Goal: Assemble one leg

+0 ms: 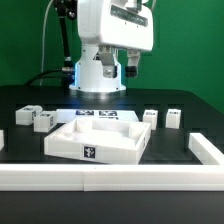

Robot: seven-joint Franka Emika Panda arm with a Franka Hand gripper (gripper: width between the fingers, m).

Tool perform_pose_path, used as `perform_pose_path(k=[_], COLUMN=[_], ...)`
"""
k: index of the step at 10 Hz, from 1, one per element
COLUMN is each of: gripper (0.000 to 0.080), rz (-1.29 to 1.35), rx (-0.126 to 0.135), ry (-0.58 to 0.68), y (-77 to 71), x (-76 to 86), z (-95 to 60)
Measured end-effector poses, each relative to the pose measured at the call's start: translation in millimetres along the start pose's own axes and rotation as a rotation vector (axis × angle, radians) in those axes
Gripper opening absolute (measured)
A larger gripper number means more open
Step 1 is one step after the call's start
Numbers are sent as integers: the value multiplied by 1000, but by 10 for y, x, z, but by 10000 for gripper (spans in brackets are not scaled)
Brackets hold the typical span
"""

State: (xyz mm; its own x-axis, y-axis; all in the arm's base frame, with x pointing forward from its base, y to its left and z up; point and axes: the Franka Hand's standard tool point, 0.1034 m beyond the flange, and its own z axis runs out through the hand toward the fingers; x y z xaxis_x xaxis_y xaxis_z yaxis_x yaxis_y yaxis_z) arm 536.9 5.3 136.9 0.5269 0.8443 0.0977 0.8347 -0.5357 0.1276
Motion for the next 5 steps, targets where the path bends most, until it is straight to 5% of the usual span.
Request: perform_pose_path(k=[5], gripper=[650], rz=[3], rx=[-9], ry=[25], y=[2], x=[-10], z=[6])
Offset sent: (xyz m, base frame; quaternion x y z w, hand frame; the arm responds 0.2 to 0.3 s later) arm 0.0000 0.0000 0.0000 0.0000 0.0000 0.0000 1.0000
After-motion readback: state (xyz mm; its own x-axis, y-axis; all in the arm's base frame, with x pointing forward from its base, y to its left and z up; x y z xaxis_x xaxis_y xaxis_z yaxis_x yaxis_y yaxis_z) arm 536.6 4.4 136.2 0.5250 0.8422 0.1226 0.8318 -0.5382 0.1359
